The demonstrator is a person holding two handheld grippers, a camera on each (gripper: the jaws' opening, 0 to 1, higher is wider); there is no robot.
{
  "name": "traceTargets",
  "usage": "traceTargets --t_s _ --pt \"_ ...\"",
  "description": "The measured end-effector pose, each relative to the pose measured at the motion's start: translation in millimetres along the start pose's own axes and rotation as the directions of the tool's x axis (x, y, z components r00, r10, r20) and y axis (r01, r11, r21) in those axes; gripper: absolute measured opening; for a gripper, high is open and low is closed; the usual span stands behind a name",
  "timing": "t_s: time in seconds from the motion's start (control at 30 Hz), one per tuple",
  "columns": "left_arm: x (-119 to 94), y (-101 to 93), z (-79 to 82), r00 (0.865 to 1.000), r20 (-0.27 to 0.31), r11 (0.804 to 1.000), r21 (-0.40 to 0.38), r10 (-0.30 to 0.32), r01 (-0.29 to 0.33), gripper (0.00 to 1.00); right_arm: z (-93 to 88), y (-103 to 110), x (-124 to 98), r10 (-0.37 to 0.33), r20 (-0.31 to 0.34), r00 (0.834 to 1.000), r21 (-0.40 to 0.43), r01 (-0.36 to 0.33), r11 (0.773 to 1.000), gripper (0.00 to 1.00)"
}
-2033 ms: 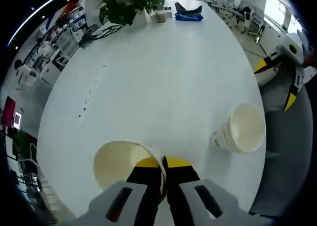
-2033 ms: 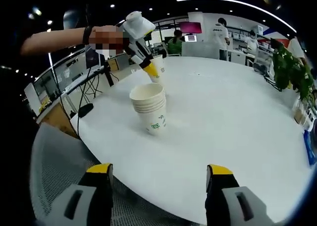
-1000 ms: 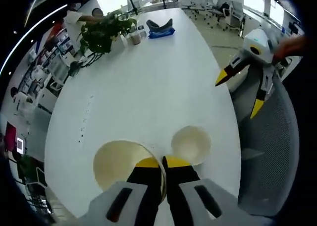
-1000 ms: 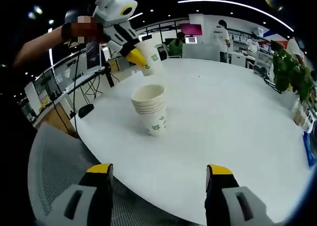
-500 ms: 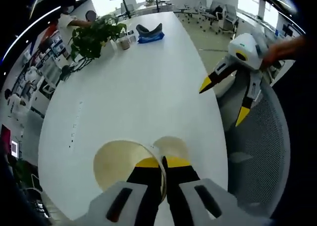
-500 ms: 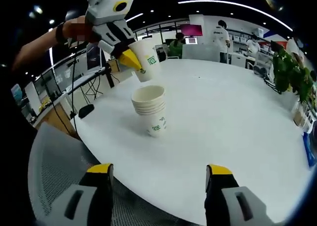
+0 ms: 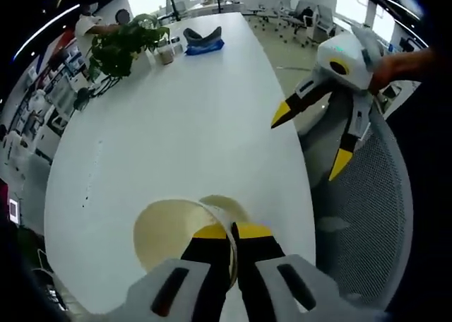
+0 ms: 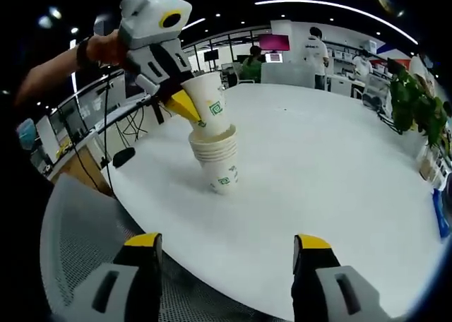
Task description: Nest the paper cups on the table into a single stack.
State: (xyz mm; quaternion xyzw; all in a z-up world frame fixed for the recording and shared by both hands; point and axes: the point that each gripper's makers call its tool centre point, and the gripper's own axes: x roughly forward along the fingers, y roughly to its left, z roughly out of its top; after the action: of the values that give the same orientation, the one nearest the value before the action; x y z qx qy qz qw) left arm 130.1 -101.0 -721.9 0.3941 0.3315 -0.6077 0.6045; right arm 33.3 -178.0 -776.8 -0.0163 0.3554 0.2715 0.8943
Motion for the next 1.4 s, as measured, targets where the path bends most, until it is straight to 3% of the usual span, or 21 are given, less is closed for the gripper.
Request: traceTargets --t_s 0.5,0.7,1.4 --pt "16.5 -14.3 -2.8 0.999 -0.038 0.999 0.015 -0.032 0.033 0.0 0.6 -0.4 0.3 -0.003 -0.001 1.0 0.004 0.003 1.0 0.76" --pt "25.6 -9.8 -10.1 0.998 -0.045 0.999 0.009 -0.046 0.047 0.0 -1.1 -2.3 0.2 -0.005 0.0 1.0 0.007 0.005 1.0 0.76" --pt "25.9 -10.6 -5.1 0.997 -0.05 0.997 0.039 -0.062 0.064 0.02 -0.2 -0.9 1.5 -0.003 -0.001 1.0 0.007 0.003 1.0 0.76"
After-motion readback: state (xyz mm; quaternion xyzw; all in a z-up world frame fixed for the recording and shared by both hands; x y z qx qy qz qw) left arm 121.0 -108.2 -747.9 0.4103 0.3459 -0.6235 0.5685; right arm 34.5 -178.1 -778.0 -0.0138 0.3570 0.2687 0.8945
